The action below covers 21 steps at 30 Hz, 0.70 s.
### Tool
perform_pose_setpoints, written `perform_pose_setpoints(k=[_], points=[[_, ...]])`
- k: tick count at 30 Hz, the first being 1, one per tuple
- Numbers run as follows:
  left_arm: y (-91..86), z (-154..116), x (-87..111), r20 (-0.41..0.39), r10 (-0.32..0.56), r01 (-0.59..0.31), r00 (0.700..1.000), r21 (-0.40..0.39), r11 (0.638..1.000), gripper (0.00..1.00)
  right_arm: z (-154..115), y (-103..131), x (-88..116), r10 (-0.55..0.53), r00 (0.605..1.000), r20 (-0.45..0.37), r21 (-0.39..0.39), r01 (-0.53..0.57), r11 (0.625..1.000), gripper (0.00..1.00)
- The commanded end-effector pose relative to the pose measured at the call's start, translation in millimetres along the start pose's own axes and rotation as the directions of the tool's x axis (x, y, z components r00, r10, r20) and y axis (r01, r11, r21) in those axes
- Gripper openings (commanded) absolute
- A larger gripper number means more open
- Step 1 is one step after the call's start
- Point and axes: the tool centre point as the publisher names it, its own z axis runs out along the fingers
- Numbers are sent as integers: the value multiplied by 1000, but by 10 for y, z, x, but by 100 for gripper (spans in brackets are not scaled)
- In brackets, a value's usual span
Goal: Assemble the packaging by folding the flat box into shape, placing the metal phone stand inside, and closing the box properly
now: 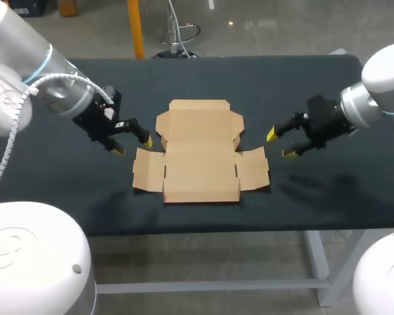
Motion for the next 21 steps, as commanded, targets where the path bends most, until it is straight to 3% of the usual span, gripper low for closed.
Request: perform_pose_setpoints(k=[1,5,19,21], points=[[-68,-122,-63,-36,43,-43,998,-21,999,100,-82,105,11,1,985,-171,28,4,1000,100],[-150,-219,-106,-99,122,-127,988,-54,990,100,-119,186,45,-12,984,-175,46,21,999,100],[-150,-219,-106,-99,122,-127,988,-54,990,100,-119,186,45,-12,984,-175,46,21,999,100],[-116,-167,-117,-78,86,-90,993,-54,994,100,-119,186,45,-12,984,-175,46,21,999,100]])
